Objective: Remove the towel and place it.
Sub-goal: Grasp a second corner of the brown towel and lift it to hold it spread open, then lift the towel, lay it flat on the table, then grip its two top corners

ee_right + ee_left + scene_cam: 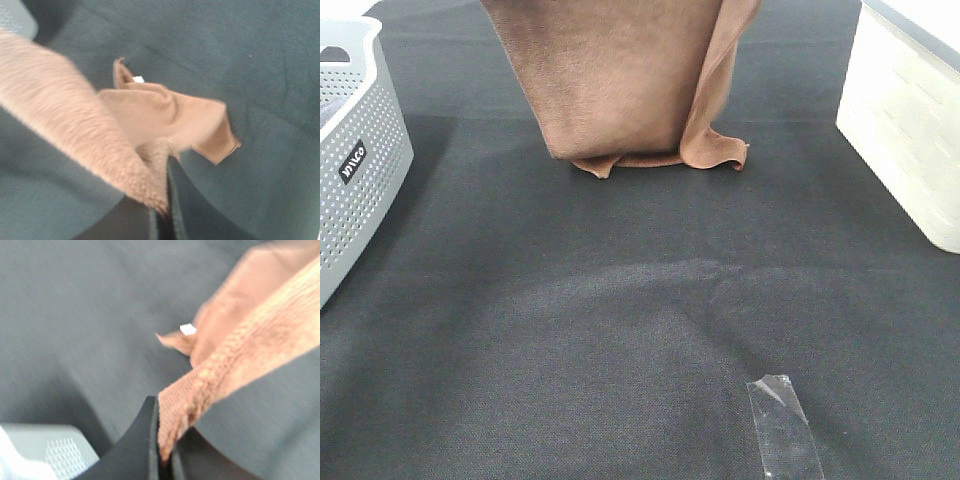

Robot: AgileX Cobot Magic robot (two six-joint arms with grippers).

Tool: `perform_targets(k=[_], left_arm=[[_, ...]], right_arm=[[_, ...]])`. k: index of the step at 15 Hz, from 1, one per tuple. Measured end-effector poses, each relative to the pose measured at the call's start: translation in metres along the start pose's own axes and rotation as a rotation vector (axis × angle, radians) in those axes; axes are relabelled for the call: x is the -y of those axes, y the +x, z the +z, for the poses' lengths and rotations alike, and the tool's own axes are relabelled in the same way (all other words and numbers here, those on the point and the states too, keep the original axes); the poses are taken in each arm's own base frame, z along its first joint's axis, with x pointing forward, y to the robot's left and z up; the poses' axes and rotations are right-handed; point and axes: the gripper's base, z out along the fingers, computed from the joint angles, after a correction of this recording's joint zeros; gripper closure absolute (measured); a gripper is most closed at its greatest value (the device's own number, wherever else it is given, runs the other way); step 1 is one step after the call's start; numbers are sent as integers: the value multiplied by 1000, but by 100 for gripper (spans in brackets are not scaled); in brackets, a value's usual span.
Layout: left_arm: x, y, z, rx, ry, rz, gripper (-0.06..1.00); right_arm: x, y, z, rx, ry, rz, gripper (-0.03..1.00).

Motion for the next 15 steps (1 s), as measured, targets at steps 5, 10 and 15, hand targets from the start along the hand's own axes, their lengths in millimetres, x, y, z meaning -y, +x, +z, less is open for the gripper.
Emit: perform_targets(k=[5, 10, 15], left_arm=[[20, 37, -73, -26, 17, 4, 94], [59, 114, -109, -115, 135, -27, 94], [90, 171, -129, -112, 249, -60, 94]], right_arm=[[-20, 56, -35, -118, -29, 27, 97], [-43, 118, -70, -176, -29, 23, 97], [-58, 147, -95, -150, -61, 31, 97]])
